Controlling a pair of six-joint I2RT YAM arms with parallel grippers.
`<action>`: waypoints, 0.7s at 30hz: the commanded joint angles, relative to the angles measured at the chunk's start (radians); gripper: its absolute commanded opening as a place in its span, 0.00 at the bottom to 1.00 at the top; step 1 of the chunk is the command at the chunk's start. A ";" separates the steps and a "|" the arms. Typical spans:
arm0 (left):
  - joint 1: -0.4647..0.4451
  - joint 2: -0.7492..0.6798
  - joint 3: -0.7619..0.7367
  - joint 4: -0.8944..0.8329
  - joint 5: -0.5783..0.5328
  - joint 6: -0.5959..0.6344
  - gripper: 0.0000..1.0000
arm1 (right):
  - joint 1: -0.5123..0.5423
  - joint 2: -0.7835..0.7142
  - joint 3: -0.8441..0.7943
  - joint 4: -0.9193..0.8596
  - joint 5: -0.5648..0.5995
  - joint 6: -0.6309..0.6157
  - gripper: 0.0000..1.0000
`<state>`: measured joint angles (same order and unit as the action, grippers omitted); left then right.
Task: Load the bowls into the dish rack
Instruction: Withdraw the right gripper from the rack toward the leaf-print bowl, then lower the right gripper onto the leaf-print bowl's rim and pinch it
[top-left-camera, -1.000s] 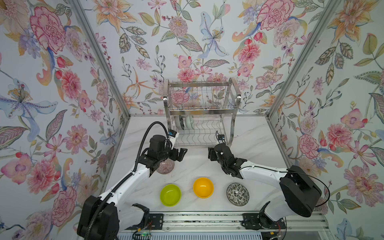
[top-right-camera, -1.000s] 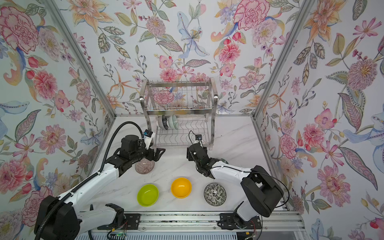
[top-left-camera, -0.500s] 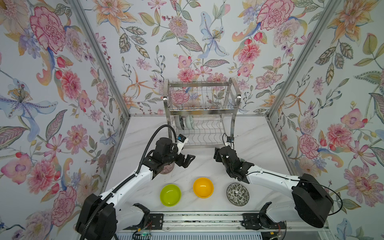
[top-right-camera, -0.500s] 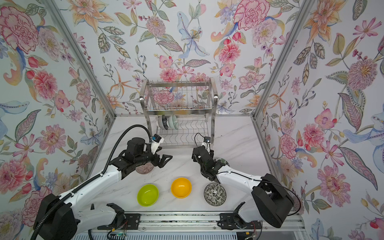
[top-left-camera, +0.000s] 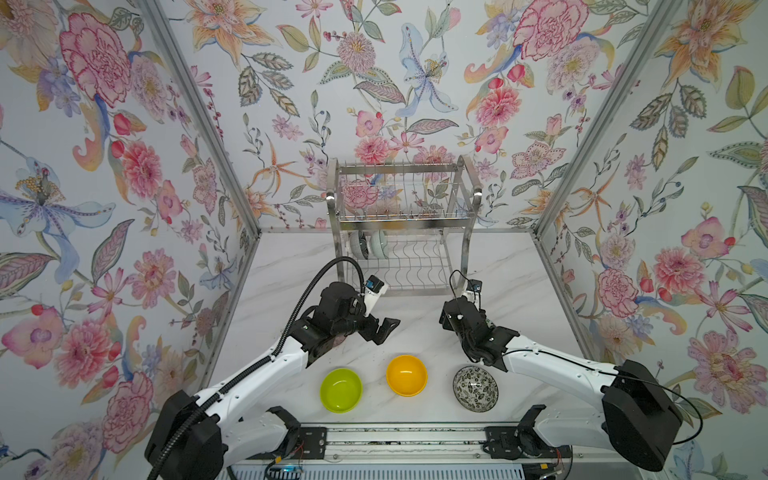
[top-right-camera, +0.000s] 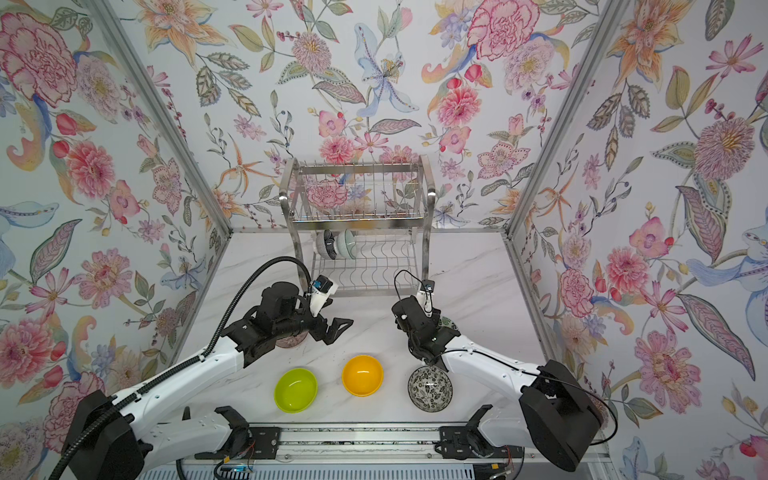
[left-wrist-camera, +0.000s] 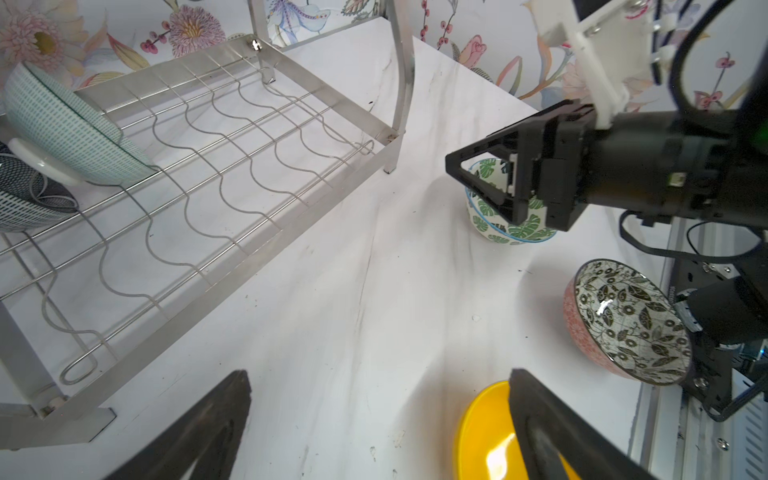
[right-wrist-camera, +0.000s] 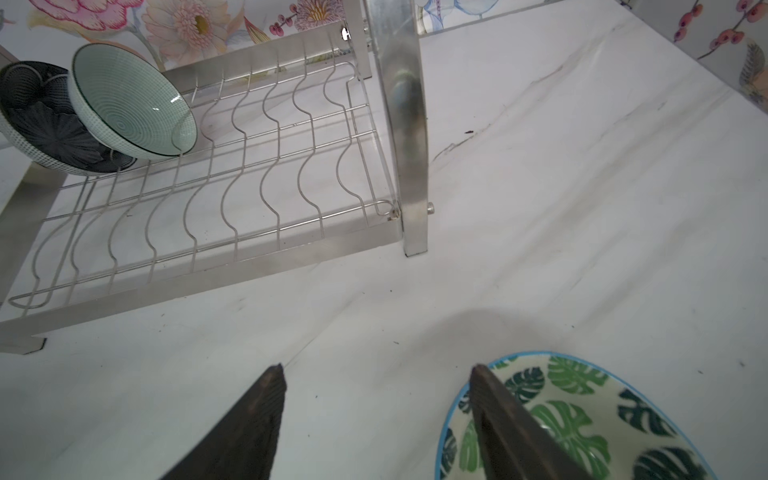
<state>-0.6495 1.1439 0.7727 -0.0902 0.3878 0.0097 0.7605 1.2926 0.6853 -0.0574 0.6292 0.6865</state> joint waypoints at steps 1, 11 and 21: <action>-0.029 -0.047 0.037 -0.049 -0.041 -0.018 0.99 | -0.010 -0.033 0.020 -0.134 0.002 0.038 0.71; -0.030 -0.141 -0.104 0.095 -0.023 -0.006 0.99 | -0.026 -0.090 0.069 -0.355 -0.055 0.102 0.68; -0.028 -0.197 -0.245 0.367 0.032 -0.043 0.99 | -0.032 0.024 0.201 -0.614 -0.182 0.209 0.66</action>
<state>-0.6746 0.9661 0.5468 0.1646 0.3939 -0.0093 0.7341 1.2808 0.8471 -0.5385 0.4953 0.8429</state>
